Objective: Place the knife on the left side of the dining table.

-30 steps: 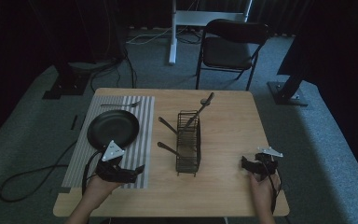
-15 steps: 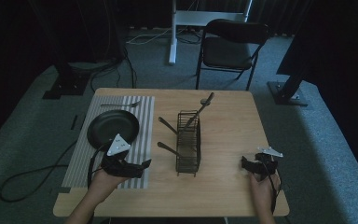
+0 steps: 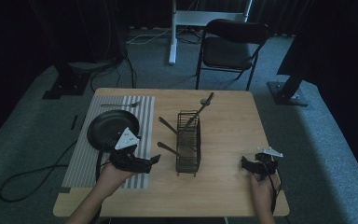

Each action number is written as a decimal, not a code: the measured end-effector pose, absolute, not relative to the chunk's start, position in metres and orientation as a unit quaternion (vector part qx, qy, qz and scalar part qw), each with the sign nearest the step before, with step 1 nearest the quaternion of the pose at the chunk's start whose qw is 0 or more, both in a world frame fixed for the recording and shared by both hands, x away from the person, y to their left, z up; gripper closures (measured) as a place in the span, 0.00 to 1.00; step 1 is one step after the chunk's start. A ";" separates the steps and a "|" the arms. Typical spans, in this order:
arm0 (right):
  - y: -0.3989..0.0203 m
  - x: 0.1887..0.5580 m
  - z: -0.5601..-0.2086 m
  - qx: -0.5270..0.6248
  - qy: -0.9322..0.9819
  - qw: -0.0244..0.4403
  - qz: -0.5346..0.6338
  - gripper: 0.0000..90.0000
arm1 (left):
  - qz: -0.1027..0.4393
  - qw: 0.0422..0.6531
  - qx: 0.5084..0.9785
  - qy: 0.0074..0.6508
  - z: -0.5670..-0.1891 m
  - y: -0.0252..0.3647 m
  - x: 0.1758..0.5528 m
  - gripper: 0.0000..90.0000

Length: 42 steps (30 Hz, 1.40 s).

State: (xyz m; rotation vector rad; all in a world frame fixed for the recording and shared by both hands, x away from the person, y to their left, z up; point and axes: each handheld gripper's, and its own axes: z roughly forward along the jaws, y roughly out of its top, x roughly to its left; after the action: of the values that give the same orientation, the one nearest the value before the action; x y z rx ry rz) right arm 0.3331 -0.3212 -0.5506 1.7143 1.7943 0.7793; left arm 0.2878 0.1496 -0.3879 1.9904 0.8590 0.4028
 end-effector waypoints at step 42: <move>-0.321 0.333 -0.551 0.635 0.665 0.267 0.289 0.13 | 0.082 0.502 0.790 0.341 -0.388 0.119 0.305 0.86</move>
State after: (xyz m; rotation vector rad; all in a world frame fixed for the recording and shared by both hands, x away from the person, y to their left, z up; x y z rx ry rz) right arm 0.3331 -0.3211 -0.5506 1.7153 1.7937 0.7797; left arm 0.3046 0.1191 -0.3884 1.9097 0.8249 0.1984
